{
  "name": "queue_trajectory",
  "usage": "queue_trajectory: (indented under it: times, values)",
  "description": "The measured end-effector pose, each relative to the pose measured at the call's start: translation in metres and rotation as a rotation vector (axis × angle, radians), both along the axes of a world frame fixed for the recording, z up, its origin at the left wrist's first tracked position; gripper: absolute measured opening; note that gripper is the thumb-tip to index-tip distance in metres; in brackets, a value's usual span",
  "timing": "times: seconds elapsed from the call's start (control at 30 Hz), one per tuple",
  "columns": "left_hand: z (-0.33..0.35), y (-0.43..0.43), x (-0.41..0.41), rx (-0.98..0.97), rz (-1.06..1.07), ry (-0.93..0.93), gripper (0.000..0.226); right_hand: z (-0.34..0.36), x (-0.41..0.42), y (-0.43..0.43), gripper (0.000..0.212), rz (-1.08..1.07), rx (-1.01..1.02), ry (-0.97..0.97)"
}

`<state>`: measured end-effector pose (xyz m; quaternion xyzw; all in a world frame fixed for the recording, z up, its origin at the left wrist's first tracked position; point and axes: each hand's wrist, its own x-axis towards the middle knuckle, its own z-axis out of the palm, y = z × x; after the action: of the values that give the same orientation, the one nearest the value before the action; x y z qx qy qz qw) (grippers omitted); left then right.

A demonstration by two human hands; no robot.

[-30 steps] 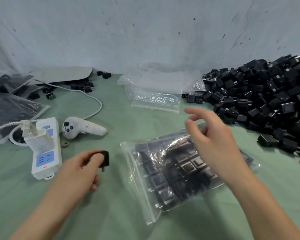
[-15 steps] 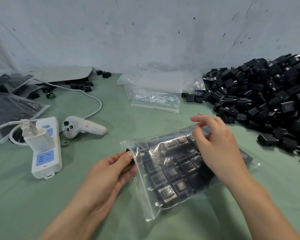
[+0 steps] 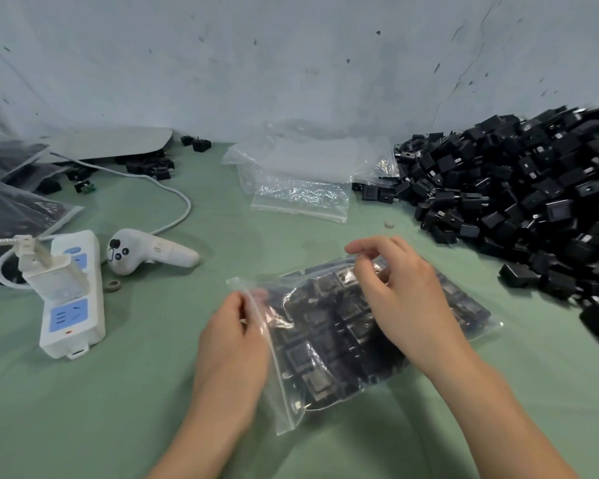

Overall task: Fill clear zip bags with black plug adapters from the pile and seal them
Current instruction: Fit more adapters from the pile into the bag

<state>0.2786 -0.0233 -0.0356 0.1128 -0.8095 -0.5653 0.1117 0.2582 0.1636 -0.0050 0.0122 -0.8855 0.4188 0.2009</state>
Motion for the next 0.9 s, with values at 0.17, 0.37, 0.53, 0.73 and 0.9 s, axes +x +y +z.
queue_trajectory:
  times: [0.17, 0.37, 0.53, 0.73, 0.9]
  values:
    - [0.018, -0.025, -0.01, 0.67, 0.108, -0.024, 0.012, 0.002, 0.002, -0.005, 0.024, 0.037, -0.049, -0.019]
    - [0.017, -0.008, -0.007, 0.528, -0.124, -0.118, 0.03, 0.002, 0.004, -0.007, 0.022, 0.051, -0.072, -0.041]
    - [0.024, -0.004, -0.004, 0.629, -0.201, -0.119, 0.025, 0.001, 0.002, -0.009, 0.021, 0.055, -0.074, -0.04]
    - [0.033, -0.004, -0.008, 0.724, -0.244, -0.165, 0.026, 0.01, 0.0, -0.012, 0.024, 0.083, -0.595, -0.165]
    - [0.036, -0.043, 0.006, -0.175, 0.058, 0.272, 0.015, 0.028, 0.001, -0.019, 0.022, 0.161, -1.066, -0.306]
